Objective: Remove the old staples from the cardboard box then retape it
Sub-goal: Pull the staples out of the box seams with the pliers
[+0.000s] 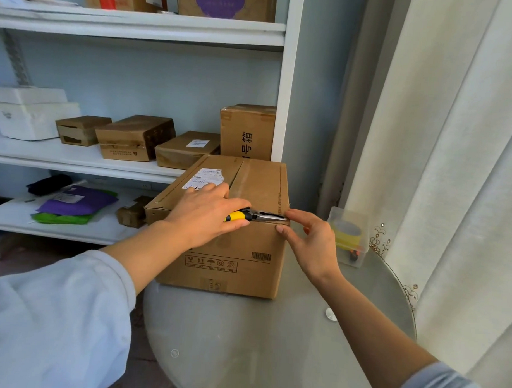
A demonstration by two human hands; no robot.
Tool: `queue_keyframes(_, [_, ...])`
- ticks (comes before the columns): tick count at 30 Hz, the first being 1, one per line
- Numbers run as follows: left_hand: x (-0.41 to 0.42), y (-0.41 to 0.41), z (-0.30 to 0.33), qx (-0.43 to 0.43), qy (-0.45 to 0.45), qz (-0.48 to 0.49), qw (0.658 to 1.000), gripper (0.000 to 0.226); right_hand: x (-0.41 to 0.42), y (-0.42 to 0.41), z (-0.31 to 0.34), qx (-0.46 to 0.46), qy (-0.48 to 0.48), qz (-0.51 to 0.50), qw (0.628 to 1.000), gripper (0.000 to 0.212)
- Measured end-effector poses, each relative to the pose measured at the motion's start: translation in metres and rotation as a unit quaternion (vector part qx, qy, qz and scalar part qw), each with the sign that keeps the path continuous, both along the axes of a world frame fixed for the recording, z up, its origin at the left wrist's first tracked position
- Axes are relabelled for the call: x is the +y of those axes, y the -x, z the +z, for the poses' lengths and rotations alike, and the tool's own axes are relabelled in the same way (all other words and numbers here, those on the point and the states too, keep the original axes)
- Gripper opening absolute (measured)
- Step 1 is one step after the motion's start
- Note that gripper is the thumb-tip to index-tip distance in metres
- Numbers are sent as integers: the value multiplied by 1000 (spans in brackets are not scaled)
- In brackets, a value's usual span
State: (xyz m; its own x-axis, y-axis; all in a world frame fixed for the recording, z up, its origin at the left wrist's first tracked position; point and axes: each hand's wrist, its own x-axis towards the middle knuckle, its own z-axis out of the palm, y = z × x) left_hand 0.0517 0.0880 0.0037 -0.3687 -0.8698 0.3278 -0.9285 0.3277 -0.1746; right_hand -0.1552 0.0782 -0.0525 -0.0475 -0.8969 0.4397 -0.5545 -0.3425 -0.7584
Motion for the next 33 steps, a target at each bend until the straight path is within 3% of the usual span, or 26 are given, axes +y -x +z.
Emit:
queue_keyframes(16, [0,-2,-2,23,-9,8,1000,53,2,0,9,-15,-51,-5,999,39])
queue_keyframes(33, [3,1,0,16,-10,12,1000,53,3,-2,9,-26,-41,-8,999,35])
